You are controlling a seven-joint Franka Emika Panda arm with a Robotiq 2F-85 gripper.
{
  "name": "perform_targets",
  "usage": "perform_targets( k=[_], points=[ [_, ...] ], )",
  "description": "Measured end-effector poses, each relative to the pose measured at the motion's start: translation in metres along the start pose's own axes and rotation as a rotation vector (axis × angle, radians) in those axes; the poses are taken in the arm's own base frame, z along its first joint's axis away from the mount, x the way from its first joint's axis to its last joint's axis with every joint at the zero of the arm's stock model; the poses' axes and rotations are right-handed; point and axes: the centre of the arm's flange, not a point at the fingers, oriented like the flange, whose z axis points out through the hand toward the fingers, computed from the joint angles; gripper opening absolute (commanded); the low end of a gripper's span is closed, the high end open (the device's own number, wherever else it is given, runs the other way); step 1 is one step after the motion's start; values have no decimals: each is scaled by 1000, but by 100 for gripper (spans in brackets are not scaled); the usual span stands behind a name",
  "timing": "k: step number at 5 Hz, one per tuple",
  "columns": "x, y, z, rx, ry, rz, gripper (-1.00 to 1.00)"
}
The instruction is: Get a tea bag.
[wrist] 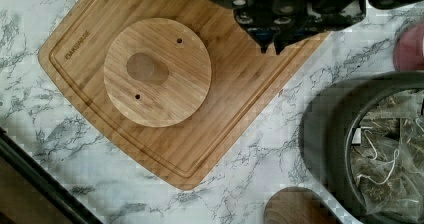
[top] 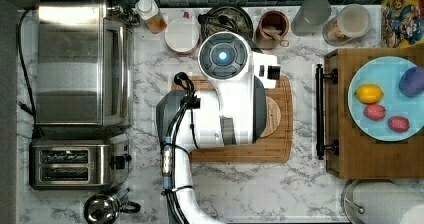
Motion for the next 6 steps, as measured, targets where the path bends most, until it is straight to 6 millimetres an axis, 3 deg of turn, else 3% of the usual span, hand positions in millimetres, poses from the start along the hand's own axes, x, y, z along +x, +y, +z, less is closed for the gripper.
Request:
perform_targets(
  k=[4, 5, 6],
  points=[
    [18, -35, 35, 89, 49, -6, 100],
    [20, -40, 40, 69, 69, 13, 100],
    [27, -57, 40, 103, 88, 24, 100]
  ],
)
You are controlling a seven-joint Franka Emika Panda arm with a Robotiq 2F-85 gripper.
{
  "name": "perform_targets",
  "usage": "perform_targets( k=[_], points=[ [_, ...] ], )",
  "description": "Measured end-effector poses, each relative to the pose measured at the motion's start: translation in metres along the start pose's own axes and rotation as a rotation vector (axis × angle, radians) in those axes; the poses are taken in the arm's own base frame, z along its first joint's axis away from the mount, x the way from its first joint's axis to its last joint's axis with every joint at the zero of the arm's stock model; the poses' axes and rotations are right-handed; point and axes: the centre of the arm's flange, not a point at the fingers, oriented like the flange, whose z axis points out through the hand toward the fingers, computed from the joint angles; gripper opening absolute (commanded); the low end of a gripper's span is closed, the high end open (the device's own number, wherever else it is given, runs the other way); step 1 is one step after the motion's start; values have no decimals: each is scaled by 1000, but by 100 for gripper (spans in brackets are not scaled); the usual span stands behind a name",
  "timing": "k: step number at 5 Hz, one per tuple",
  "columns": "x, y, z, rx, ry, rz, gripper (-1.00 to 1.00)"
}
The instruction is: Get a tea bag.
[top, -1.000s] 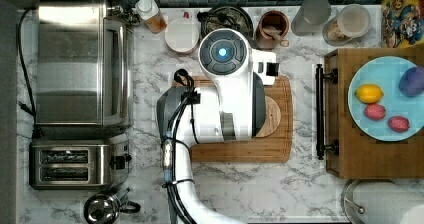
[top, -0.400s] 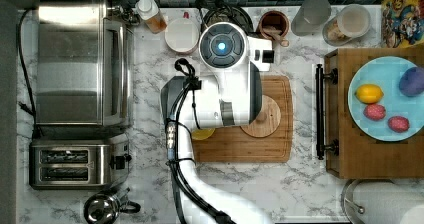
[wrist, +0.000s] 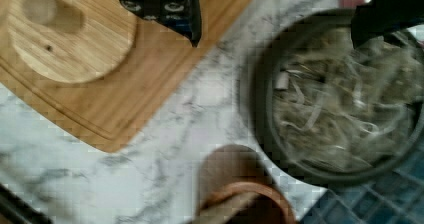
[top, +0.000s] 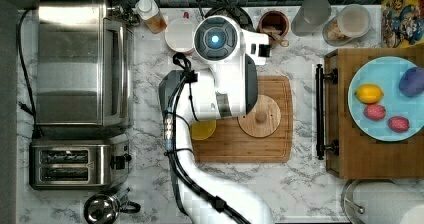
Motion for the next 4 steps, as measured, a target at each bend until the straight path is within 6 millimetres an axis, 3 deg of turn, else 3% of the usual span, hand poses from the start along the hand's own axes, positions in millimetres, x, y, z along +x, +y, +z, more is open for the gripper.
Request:
perform_targets(
  k=[2, 4],
  points=[
    [28, -43, 16, 29, 26, 9, 100],
    [43, -51, 46, -40, -36, 34, 100]
  ],
)
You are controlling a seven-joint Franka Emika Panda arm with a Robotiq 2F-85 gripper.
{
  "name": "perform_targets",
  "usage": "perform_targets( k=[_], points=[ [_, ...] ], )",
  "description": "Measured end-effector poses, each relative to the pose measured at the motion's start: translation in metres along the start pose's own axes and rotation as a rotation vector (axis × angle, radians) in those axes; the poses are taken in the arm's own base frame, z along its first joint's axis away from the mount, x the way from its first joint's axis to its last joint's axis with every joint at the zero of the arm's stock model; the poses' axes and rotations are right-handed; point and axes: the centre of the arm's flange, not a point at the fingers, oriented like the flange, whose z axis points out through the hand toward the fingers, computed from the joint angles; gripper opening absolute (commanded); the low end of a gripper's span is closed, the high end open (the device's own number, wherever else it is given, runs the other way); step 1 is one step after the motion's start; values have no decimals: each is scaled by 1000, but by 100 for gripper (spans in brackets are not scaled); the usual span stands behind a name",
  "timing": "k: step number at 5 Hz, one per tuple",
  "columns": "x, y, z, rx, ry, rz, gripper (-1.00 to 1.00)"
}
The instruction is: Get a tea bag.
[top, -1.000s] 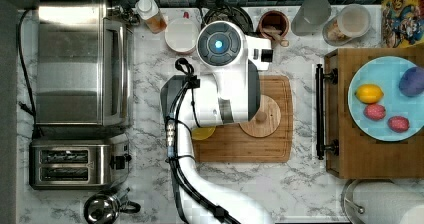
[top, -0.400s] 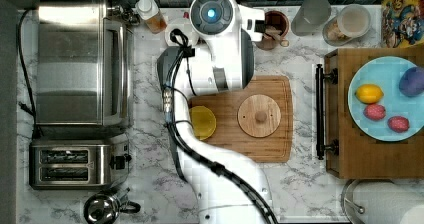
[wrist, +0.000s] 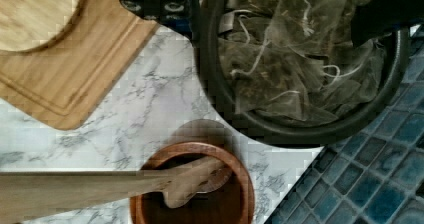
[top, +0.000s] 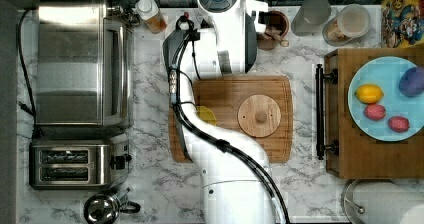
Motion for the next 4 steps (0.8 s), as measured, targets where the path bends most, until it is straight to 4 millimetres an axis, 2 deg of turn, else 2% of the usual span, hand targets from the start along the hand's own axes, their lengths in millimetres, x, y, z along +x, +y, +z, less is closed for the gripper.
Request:
perform_targets(
  k=[2, 3, 4],
  points=[
    [3, -6, 6, 31, 18, -1, 100],
    [-5, -4, 8, -31, -26, -7, -100],
    [-12, -14, 10, -49, -53, -21, -100]
  ],
)
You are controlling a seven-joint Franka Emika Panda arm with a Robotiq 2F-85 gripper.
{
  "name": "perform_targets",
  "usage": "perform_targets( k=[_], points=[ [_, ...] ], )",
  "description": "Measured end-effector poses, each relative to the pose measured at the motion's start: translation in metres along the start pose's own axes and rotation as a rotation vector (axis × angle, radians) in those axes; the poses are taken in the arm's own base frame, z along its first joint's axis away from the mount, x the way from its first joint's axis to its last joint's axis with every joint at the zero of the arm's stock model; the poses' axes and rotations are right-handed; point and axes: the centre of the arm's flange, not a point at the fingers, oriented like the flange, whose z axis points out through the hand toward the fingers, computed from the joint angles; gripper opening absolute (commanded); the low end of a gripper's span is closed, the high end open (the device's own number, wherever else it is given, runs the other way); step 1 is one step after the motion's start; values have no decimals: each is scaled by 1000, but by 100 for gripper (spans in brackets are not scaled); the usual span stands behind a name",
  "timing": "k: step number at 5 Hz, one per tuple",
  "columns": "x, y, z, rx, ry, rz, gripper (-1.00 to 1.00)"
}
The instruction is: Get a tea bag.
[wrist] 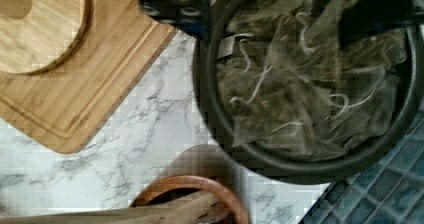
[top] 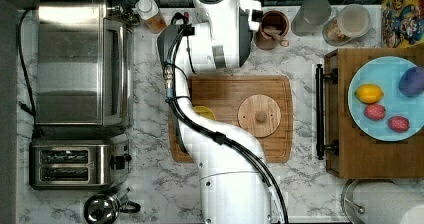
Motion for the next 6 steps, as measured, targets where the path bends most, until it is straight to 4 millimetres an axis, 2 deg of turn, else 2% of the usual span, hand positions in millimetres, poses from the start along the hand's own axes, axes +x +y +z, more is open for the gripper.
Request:
perform_targets(
  k=[1, 2, 4, 5, 6],
  points=[
    [-7, -17, -2, 61, 16, -20, -100],
    [-14, -23, -5, 85, 4, -21, -100],
    [-9, -19, -9, 92, 2, -8, -100],
    [-2, -13, -22, 99, 22, 4, -100],
    [2, 0, -44, 76, 38, 7, -100]
  ],
)
